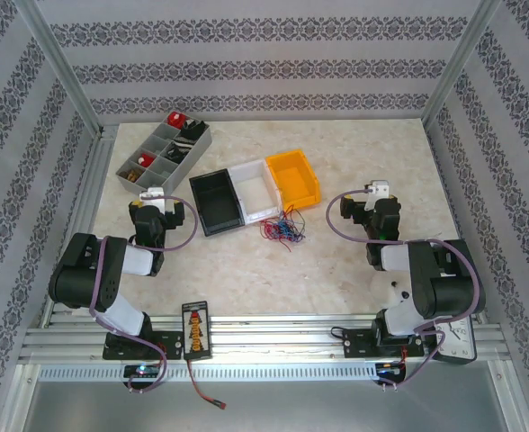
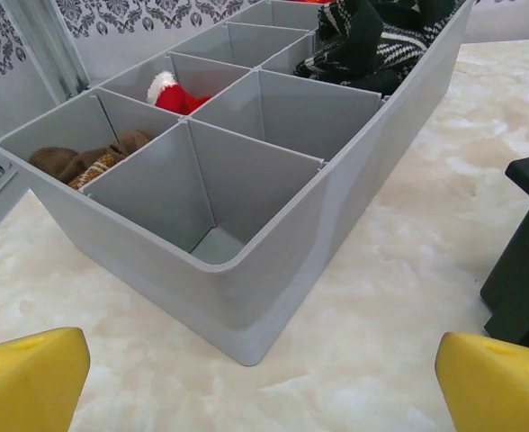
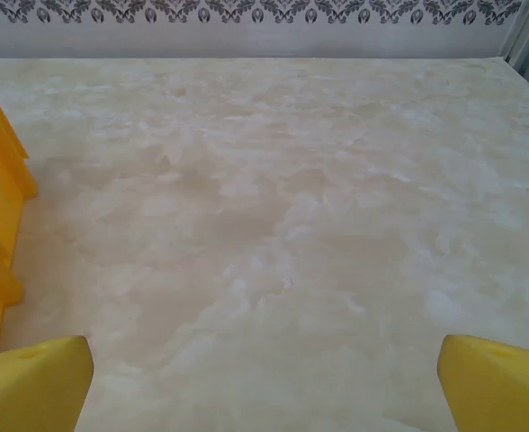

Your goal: Untangle the cables

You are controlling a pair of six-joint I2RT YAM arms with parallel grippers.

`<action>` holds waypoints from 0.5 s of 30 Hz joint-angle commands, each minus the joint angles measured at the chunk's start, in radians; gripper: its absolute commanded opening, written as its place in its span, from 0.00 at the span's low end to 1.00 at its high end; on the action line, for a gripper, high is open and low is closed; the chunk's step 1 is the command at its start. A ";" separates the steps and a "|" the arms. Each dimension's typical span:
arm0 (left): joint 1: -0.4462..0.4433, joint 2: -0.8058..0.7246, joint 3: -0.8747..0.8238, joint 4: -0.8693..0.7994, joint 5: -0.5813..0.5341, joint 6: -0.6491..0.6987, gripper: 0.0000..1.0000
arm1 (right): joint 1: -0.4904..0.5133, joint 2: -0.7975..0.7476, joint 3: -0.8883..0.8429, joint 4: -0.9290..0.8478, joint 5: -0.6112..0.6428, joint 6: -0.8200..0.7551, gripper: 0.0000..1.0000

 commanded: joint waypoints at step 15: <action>0.016 0.005 0.013 0.003 0.006 -0.029 0.99 | 0.019 -0.008 0.003 0.032 0.010 -0.021 0.98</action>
